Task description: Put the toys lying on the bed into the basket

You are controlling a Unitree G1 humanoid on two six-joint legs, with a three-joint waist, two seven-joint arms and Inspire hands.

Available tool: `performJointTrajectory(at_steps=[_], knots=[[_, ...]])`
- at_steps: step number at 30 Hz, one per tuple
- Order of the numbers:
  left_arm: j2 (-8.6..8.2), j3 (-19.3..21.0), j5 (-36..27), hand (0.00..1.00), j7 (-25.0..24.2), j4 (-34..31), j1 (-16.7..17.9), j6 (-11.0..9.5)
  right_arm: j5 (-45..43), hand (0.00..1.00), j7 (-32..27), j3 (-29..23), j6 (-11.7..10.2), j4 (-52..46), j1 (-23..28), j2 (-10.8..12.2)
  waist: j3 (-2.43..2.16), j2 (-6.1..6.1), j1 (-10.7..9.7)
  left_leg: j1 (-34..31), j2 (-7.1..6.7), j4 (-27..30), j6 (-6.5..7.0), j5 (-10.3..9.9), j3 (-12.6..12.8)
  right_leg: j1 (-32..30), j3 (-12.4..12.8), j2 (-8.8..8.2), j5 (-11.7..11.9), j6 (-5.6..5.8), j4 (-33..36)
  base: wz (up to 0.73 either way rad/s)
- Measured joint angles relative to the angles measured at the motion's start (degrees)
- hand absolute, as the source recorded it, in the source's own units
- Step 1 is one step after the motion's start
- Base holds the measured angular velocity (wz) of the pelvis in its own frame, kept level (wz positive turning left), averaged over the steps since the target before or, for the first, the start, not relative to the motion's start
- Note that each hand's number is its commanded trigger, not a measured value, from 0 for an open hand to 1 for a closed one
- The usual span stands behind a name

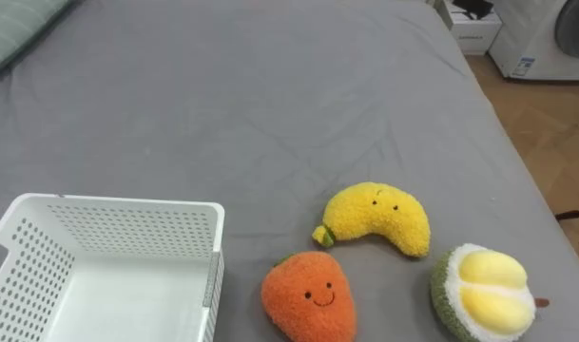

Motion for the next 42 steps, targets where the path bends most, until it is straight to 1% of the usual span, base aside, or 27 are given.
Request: performJointTrajectory(at_steps=[1, 2, 5, 7, 8, 9, 10, 11, 12, 16, 19, 20, 21, 25, 28, 30, 33, 36, 37, 38, 40, 42], knots=[[0.0, 0.0, 0.0, 0.0, 0.03, 0.01, 0.0, 0.0, -0.03, 0.0, 0.01, -0.01, 0.0, 0.04, -0.04, 0.0, -0.01, -0.01, -0.02, 0.0, 0.0, 0.0, 0.0, 0.0, 0.0, 0.0, -0.22, -0.01, 0.0, 0.0, 0.0, 0.0], [0.0, 0.05, 0.25, 0.0, 0.06, 0.02, 0.02, 0.0, -0.06, 0.0, 0.03, -0.03, 0.0, 0.21, -0.11, 0.01, 0.11, -0.18, -0.02, -0.02, 0.0, 0.0, 0.0, 0.0, -0.02, 0.01, -0.38, -0.03, 0.01, -0.01, 0.02, 0.0], [0.0, -0.02, 1.2, 0.0, 0.33, 0.01, 0.03, 0.04, -0.21, 0.0, 0.04, 0.08, 0.02, 0.23, -0.15, 0.0, -0.06, -0.23, 0.0, -0.02, 0.0, 0.01, 0.0, 0.0, -0.05, -0.02, -0.45, -0.08, 0.01, -0.01, -0.01, 0.0], [0.0, -0.04, 1.59, 0.0, 0.44, 0.01, 0.03, 0.1, -0.2, 0.0, 0.04, 0.15, 0.03, 0.34, -0.16, 0.01, 0.03, -0.36, -0.01, -0.02, 0.0, 0.01, 0.0, 0.0, -0.05, -0.03, -0.56, -0.11, 0.01, -0.02, -0.01, 0.0], [0.0, -0.13, 1.6, 0.0, 0.53, 0.01, 0.03, 0.13, -0.06, 0.0, 0.04, 0.28, 0.04, 0.57, -0.03, 0.01, -0.06, -0.02, 0.0, -0.03, 0.0, 0.01, 0.0, 0.0, -0.05, -0.03, -0.63, -0.14, 0.01, -0.02, -0.01, 0.0], [0.0, -0.13, 1.61, 0.0, 0.59, 0.01, 0.04, 0.16, -0.02, 0.0, 0.03, 0.31, 0.04, 0.96, -0.1, 0.01, 0.06, -0.31, 0.0, -0.03, 0.0, 0.01, 0.0, 0.0, -0.05, -0.03, -0.64, -0.13, 0.02, -0.02, -0.01, 0.0], [0.0, -0.13, 1.61, 0.0, 0.61, 0.01, 0.03, 0.17, 0.01, 0.0, 0.03, 0.46, 0.04, 1.09, -0.16, 0.01, -0.07, -0.05, 0.03, -0.03, 0.0, 0.01, 0.0, 0.0, -0.05, -0.03, -0.65, -0.13, 0.02, -0.02, -0.01, 0.0], [0.0, -0.11, 1.61, 0.0, 0.65, 0.01, 0.04, 0.17, 0.07, 0.0, 0.02, 0.6, 0.04, 1.38, -0.26, 0.0, 0.02, -0.26, 0.04, -0.01, 0.0, 0.01, 0.0, 0.0, -0.06, -0.03, -0.61, -0.12, 0.02, -0.02, -0.01, 0.0], [0.01, -0.09, 2.26, 0.0, 0.7, 0.02, 0.07, 0.2, 0.14, 0.0, 0.01, 0.55, 0.04, 1.95, -0.53, 0.01, -0.09, -0.09, 0.04, 0.01, 0.0, 0.01, 0.0, 0.0, -0.06, 0.0, -0.59, -0.11, 0.02, -0.03, -0.01, 0.0], [0.01, -0.03, 2.77, 0.0, 0.7, 0.02, 0.23, 0.34, 0.69, 0.0, -0.09, 0.06, 0.06, 2.27, -0.49, 0.02, -0.1, -0.02, -0.04, 0.21, -0.02, -0.01, 0.0, 0.0, -0.11, 0.22, -0.65, -0.12, 0.02, -0.03, -0.02, 0.0], [0.01, -0.01, 2.94, 0.0, 0.66, -0.02, 0.47, 0.62, 0.8, 0.0, -0.28, -0.06, 0.07, 2.21, -0.46, 0.02, -0.14, 0.04, -0.72, 0.21, -0.05, 0.02, 0.0, 0.0, -0.25, 0.38, -0.72, -0.15, 0.02, -0.03, -0.03, 0.01], [0.03, 0.21, 3.68, 0.0, 0.61, -0.02, 0.72, 0.68, 0.8, 0.0, -0.3, -0.47, 0.08, 2.16, -0.46, 0.03, -0.2, 0.13, -1.28, 0.24, -0.06, 0.04, 0.0, 0.0, -0.32, 0.44, -0.75, -0.18, 0.01, -0.02, -0.02, 0.0], [0.02, 0.52, 3.89, 0.0, 0.51, -0.01, 0.86, 0.77, 0.77, 0.0, -0.56, -1.32, 0.09, 2.11, -0.41, 0.03, -0.14, 0.01, -1.44, 0.33, -0.06, 0.03, 0.0, -0.01, -0.23, 0.43, -0.71, -0.15, 0.01, -0.02, -0.01, 0.0], [0.12, 1.33, 3.89, 0.0, 0.36, -0.1, 1.24, 0.78, 0.83, 0.0, -2.89, -4.35, 0.1, 1.95, 1.09, 0.02, -0.24, 0.04, -1.86, 0.3, -0.05, 0.06, 0.0, -0.01, -0.21, 0.41, -0.86, -0.18, 0.01, -0.02, 0.03, 0.0], [0.31, 1.92, 4.25, 0.0, 0.36, -0.1, 1.49, 1.0, 0.9, 0.0, -4.76, -7.95, 0.2, 1.84, 2.31, 0.0, -0.28, -0.26, -2.62, 0.31, -0.04, 0.04, 0.0, -0.01, -0.19, 0.39, -0.83, -0.2, 0.0, -0.02, 0.03, 0.0], [0.36, 3.34, 5.14, 0.0, 0.39, -0.09, 1.73, 1.26, 1.12, 0.0, -6.33, -10.46, 0.2, 1.88, 2.3, -0.16, -0.27, -0.68, -3.32, 0.34, -0.03, 0.04, 0.0, 0.0, -0.09, 0.26, -0.76, -0.2, 0.01, -0.03, 0.12, -0.04], [0.52, 3.41, 5.08, 0.0, 0.48, -0.06, 1.86, 1.31, 1.34, 0.0, -9.06, -13.47, 0.7, 1.64, 2.06, -0.35, -0.3, -1.11, -3.69, 0.41, -0.03, 0.04, 0.01, 0.0, 0.02, 0.22, -0.61, -0.2, 0.01, -0.03, 0.22, -0.02], [0.74, 3.69, 5.28, 0.0, 0.69, -0.05, 2.03, 1.3, 1.33, 0.0, -11.03, -15.58, 0.66, -1.3, 1.86, -0.58, -0.19, -1.37, -4.23, 0.4, -0.03, 0.03, 0.01, 0.0, 0.02, 0.21, -0.59, -0.22, 0.01, -0.03, 0.21, 0.0], [0.82, 3.79, 5.54, 0.0, 0.69, -0.05, 2.04, 1.3, 1.3, 0.0, -11.37, -15.71, 0.66, -1.92, 1.75, -0.66, -0.22, -1.6, -4.25, 0.4, -0.03, 0.03, 0.01, 0.0, 0.02, 0.21, -0.6, -0.22, 0.01, -0.03, 0.22, 0.0], [1.04, 3.8, 6.31, 0.0, 0.68, -0.05, 2.09, 1.3, 1.3, 0.0, -11.91, -15.78, 0.62, -2.92, 1.42, -0.89, -0.12, -1.69, -4.31, 0.34, -0.02, 0.03, 0.01, 0.0, 0.02, 0.19, -0.6, -0.2, 0.01, -0.03, 0.21, 0.0], [1.37, 3.81, 7.71, 0.0, 0.67, -0.05, 2.17, 1.3, 0.45, 0.0, -12.93, -15.9, 0.63, -4.51, 0.64, -1.24, -0.15, -2.09, -4.39, 0.29, -0.03, 0.04, 0.01, 0.0, 0.03, 0.14, -0.62, -0.19, 0.01, -0.03, 0.2, 0.0], [1.69, 3.88, 8.78, 0.0, 0.63, -0.06, 2.31, 1.3, -0.27, 0.0, -14.19, -16.86, 0.42, -8.33, 0.06, -1.48, -0.2, -2.32, -4.45, 0.28, -0.03, -0.01, 0.01, 0.0, 0.05, 0.1, -0.33, -0.16, 0.02, -0.02, 0.13, 0.0]])
